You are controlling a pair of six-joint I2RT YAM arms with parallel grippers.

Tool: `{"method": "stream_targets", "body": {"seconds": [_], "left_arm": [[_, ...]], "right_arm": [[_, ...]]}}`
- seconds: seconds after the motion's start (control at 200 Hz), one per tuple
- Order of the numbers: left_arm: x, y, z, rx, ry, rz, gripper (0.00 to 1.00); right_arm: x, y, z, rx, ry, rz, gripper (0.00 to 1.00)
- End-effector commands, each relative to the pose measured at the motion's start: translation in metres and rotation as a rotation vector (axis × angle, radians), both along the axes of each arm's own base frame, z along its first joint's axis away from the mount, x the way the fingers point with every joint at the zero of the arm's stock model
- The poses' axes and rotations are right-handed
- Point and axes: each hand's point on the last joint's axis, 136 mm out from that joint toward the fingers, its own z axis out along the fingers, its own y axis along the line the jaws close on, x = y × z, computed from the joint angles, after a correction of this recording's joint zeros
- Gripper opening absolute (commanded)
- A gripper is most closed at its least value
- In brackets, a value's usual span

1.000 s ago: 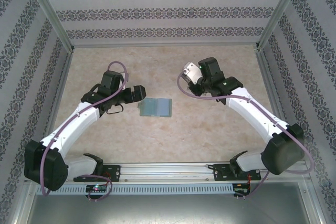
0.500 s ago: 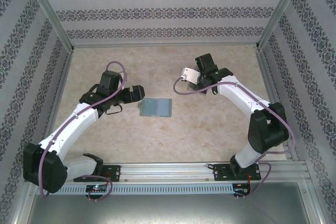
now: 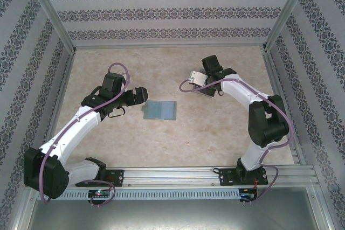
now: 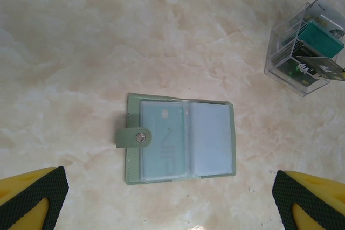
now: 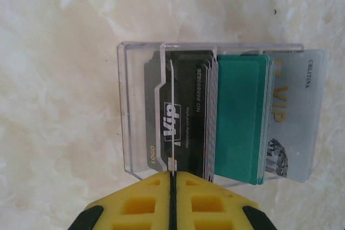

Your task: Take the credit cards out of the card holder

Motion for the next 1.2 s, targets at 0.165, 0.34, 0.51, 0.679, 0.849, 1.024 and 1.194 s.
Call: {"method": "stream_targets", "body": {"seconds": [0.165,0.34,0.51,0.679,0.849,1.024,1.194], "left_arm": [[-0.003,0.008,0.001,0.034,-0.004,0.008,1.00],[-0.004,0.009,0.000,0.033,0.001,0.008,1.00],[-0.006,0.010,0.000,0.039,0.000,0.011,1.00],[-0.007,0.012,0.001,0.042,-0.002,0.017,0.99],[-0.008,0.013,0.002,0.044,-0.005,0.020,1.00],[-0.011,0.016,0.004,0.052,-0.007,0.029,0.99],[-0.015,0.021,0.008,0.065,-0.013,0.042,1.00]], "right_arm": [[0.018,-0.006,-0.001,-0.001,-0.020,-0.030,0.00],[0.020,-0.004,-0.011,0.006,0.003,-0.038,0.00],[0.027,-0.004,-0.012,0.015,-0.004,-0.068,0.05],[0.038,-0.008,-0.010,0.008,-0.043,-0.125,0.29],[0.045,-0.013,-0.009,0.005,-0.067,-0.185,0.30],[0.052,-0.016,0.003,0.048,-0.111,-0.274,0.28],[0.063,-0.022,0.033,0.158,-0.221,-0.457,0.29]]}}
